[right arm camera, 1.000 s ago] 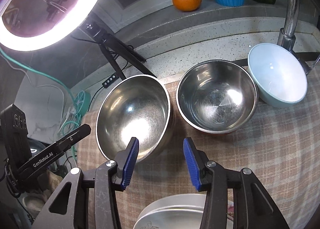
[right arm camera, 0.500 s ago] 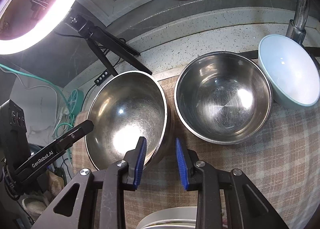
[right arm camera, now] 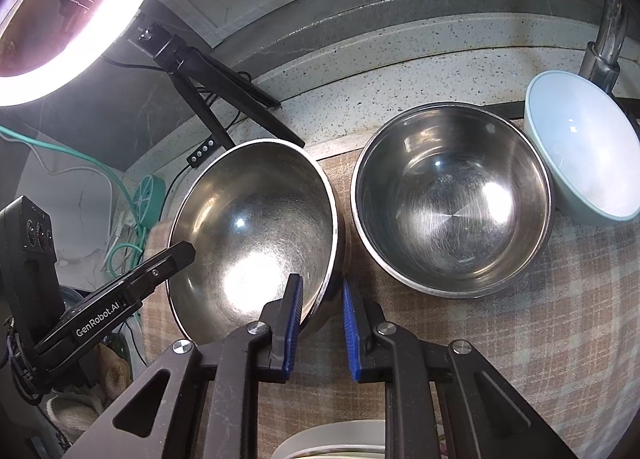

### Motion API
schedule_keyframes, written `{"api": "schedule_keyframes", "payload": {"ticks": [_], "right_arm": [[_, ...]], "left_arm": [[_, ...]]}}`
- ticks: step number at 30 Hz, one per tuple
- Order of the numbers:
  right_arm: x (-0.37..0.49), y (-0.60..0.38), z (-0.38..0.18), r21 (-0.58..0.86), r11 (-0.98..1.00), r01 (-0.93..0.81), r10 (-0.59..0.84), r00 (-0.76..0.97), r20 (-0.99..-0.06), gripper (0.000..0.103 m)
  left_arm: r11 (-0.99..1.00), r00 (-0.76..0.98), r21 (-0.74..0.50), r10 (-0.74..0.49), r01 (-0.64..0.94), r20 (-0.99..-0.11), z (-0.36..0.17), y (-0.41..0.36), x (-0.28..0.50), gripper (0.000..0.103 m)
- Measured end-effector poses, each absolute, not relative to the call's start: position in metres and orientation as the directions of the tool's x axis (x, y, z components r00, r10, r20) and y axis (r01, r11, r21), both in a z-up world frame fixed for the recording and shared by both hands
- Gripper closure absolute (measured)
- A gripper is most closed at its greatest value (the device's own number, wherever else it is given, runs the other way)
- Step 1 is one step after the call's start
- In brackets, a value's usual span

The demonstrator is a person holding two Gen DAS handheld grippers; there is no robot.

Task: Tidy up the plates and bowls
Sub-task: 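Close both tools on the steel bowl rim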

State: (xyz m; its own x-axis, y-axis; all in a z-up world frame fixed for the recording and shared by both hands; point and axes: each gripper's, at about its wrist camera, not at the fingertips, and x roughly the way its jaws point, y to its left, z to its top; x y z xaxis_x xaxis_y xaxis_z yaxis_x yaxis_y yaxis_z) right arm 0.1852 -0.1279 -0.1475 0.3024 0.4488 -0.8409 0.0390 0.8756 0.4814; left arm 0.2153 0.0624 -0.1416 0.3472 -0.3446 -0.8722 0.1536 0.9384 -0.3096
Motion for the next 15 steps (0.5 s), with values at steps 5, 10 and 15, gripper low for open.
{"api": "schedule_keyframes", "payload": {"ticks": [5,10,15], "right_arm": [[0.183,-0.129,-0.146,0.483,0.875,0.037,0.451,0.302,-0.84,0.086],[0.176,-0.127,-0.141,0.486,0.874,0.024,0.458,0.296,-0.838,0.086],[0.167,-0.121,-0.133,0.492,0.871,0.002,0.47,0.291,-0.833,0.086]], "left_arm": [[0.939,0.351,-0.309,-0.343,0.152,-0.871,-0.139,0.062,0.21,0.089],[0.94,0.362,-0.304,-0.339,0.151,-0.868,-0.133,0.066,0.203,0.089],[0.942,0.377,-0.302,-0.336,0.147,-0.863,-0.125,0.074,0.193,0.089]]}}
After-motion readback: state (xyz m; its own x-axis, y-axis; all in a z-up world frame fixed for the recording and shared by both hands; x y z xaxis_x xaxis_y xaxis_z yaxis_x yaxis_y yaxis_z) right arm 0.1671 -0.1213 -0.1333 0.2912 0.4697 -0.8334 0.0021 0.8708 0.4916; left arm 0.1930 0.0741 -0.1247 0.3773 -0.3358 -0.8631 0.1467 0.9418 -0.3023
